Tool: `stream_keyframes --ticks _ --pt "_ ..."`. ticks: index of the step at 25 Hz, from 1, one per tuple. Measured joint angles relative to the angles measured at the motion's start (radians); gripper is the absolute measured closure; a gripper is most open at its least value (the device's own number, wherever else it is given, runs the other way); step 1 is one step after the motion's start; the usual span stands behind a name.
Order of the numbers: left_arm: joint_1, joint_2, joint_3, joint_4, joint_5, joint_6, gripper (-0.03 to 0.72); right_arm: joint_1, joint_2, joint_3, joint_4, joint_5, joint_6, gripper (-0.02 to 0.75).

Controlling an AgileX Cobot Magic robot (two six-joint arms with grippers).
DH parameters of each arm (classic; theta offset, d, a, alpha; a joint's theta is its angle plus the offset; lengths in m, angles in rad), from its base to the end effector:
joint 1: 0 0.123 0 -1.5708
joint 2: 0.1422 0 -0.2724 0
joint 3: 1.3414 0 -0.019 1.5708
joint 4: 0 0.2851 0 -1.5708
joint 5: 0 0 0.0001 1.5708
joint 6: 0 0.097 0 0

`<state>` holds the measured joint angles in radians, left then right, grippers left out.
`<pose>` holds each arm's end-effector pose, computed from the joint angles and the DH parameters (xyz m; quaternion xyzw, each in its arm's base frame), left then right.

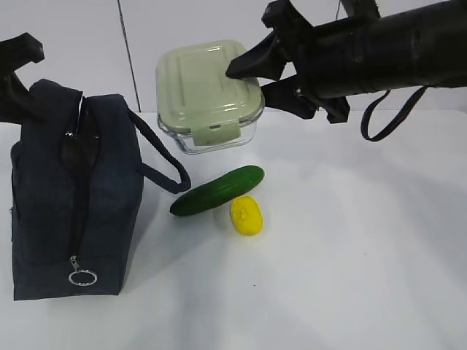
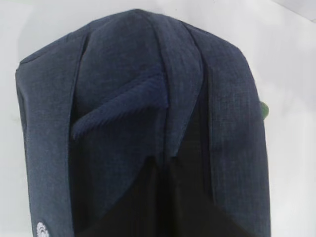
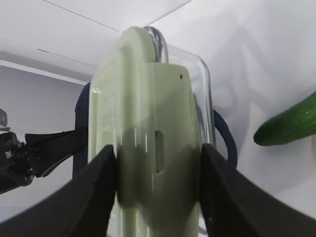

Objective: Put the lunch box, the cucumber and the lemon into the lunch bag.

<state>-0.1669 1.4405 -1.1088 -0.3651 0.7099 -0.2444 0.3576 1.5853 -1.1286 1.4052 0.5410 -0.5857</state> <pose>0.3330 -0.0790 0.2696 -0.1315 0.9327 -0.2122 0.2605 0.3478 0.1827 0.2691 0.0427 0.8322 0.4630 0.3021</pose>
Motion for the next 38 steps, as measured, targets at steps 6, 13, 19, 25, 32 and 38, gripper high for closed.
stream_keyframes --ticks 6,13,19,25,32,38 --pt "-0.030 0.009 0.000 0.000 -0.019 0.000 0.693 0.081 0.000 -0.002 0.053 -0.109 -0.014 0.346" --pt "-0.060 0.024 0.000 0.007 -0.048 0.000 0.693 0.135 0.004 -0.021 0.074 -0.147 -0.022 0.346" --pt "-0.060 0.024 0.000 0.008 -0.064 -0.007 0.693 0.201 0.004 -0.021 0.102 -0.240 -0.030 0.346" --pt "-0.060 0.024 0.000 0.008 -0.071 -0.006 0.693 0.246 0.026 -0.029 0.123 -0.289 -0.046 0.346" --pt "-0.060 0.024 0.000 0.008 -0.071 -0.006 0.693 0.277 0.133 -0.084 0.127 -0.276 -0.076 0.347" --pt "-0.060 0.024 0.000 0.009 -0.071 -0.007 0.693 0.280 0.155 -0.102 0.130 -0.307 -0.154 0.347"
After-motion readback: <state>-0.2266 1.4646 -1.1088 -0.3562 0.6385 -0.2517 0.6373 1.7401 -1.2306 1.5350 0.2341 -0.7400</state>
